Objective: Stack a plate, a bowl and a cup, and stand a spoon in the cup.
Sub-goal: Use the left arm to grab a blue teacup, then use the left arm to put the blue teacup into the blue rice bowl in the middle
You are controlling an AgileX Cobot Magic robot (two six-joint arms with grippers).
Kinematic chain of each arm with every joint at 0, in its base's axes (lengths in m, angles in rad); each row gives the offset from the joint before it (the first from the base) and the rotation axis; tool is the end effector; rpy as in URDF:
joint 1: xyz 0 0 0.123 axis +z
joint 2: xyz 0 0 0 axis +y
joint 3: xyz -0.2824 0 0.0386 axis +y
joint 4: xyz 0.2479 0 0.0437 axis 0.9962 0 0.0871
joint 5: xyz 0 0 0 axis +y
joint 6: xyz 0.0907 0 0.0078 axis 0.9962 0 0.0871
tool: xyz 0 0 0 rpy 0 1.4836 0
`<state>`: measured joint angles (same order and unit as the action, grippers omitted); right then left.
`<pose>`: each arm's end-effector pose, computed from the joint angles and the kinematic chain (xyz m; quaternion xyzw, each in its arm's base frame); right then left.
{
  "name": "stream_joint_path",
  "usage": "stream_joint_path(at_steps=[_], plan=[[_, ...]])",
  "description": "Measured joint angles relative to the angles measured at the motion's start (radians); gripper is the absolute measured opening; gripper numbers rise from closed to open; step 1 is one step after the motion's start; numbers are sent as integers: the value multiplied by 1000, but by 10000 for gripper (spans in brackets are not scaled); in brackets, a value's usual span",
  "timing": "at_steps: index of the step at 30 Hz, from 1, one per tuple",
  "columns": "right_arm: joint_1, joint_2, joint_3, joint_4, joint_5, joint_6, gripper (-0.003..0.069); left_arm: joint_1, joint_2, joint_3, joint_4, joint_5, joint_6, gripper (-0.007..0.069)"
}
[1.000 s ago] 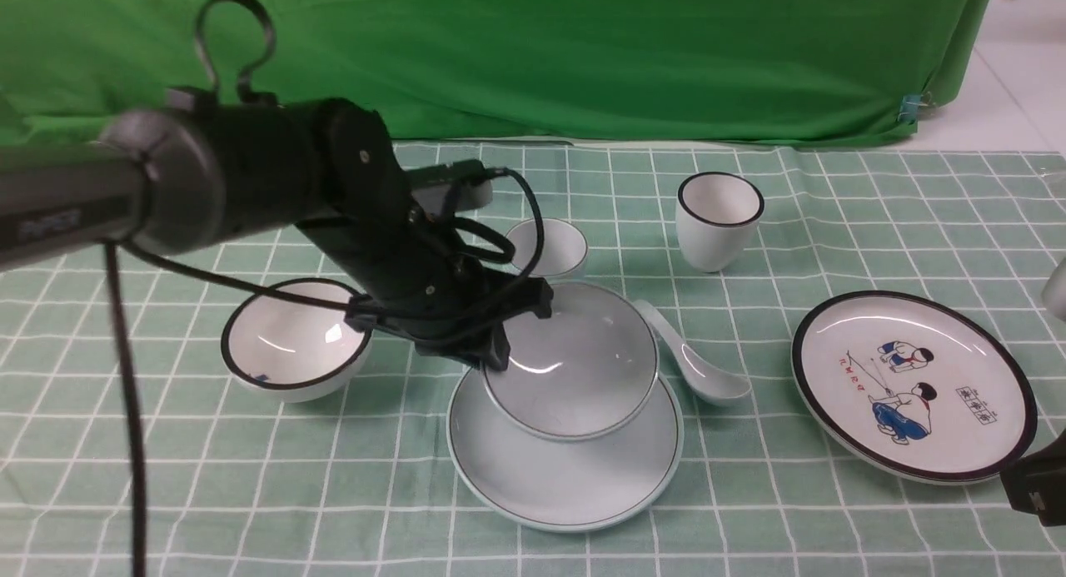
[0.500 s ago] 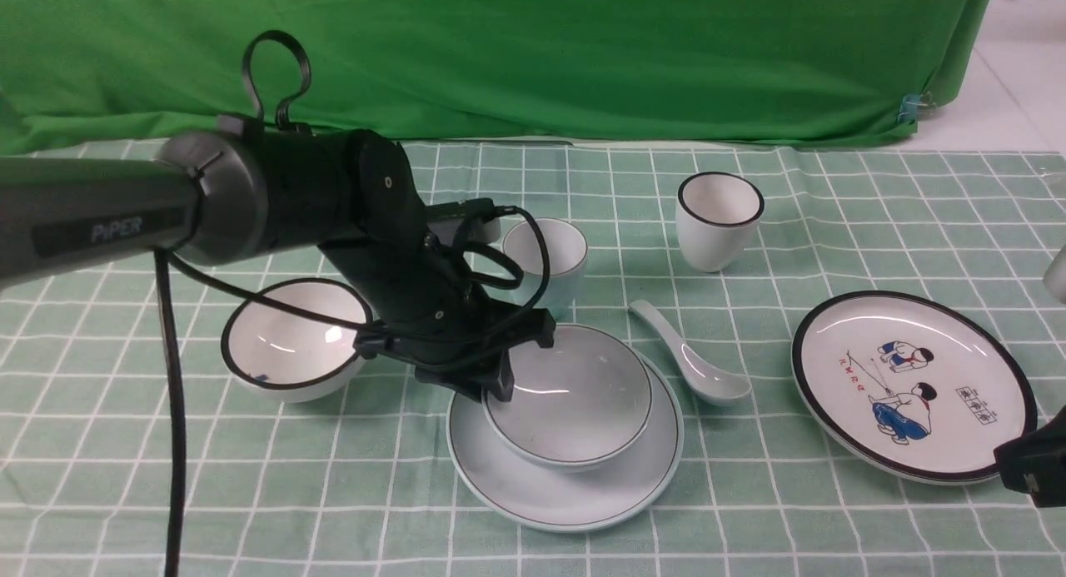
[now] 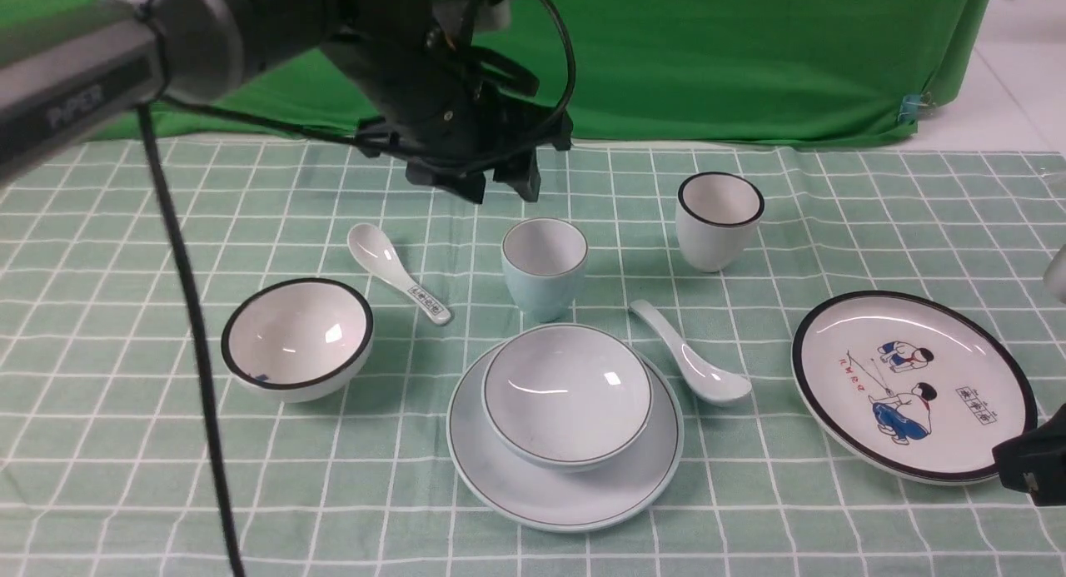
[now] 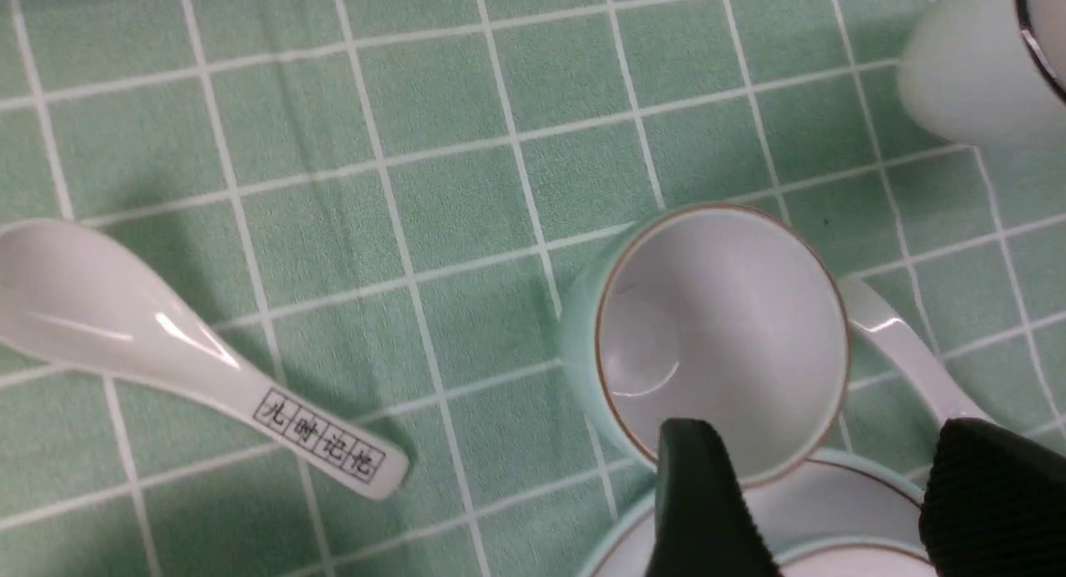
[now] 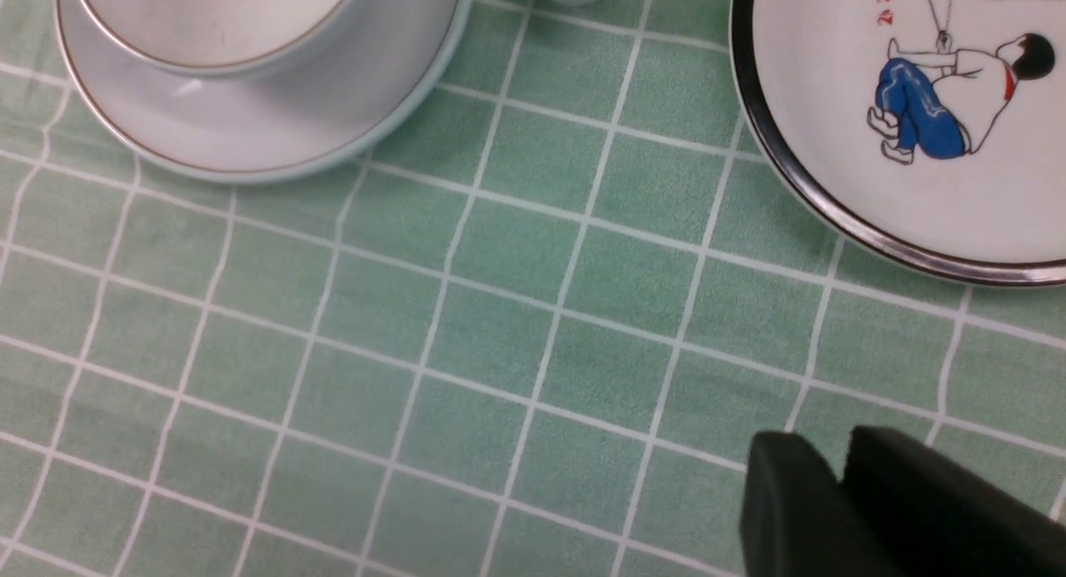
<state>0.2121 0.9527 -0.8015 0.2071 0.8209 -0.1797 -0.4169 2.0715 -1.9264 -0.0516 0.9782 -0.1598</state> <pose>0.1703 0.0507 0.3123 -0.1422 0.9268 0.1003 0.3329 0.4257 -0.1928 0.2813 0.1154 0.9573 -0.0985 0.2462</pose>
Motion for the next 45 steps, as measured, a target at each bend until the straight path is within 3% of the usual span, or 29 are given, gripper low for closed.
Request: stream_joint_path(at_steps=[7,13,17,22,25,29,34,37,45], plan=[[0,0,0,0,0,0,139,0,166,-118,57,50,0,435],[0,0,0,0,0,0,141,0,204,-123,59,27,0,455],[0,0,0,0,0,0,141,0,226,-123,60,24,0,372],[0,0,0,0,0,0,141,0,233,-131,87,34,1,107],[0,0,0,0,0,0,141,0,219,-157,114,60,3,41],[0,0,0,0,0,0,142,3,160,-215,117,128,28,36],[0,0,0,0,-13,-1,144,-4,15,-216,-13,223,142,36],[0,0,0,0,-23,-2,144,-32,-46,-134,-63,226,160,36],[0,1,0,0,-30,-2,144,-134,-87,178,0,134,160,36]])
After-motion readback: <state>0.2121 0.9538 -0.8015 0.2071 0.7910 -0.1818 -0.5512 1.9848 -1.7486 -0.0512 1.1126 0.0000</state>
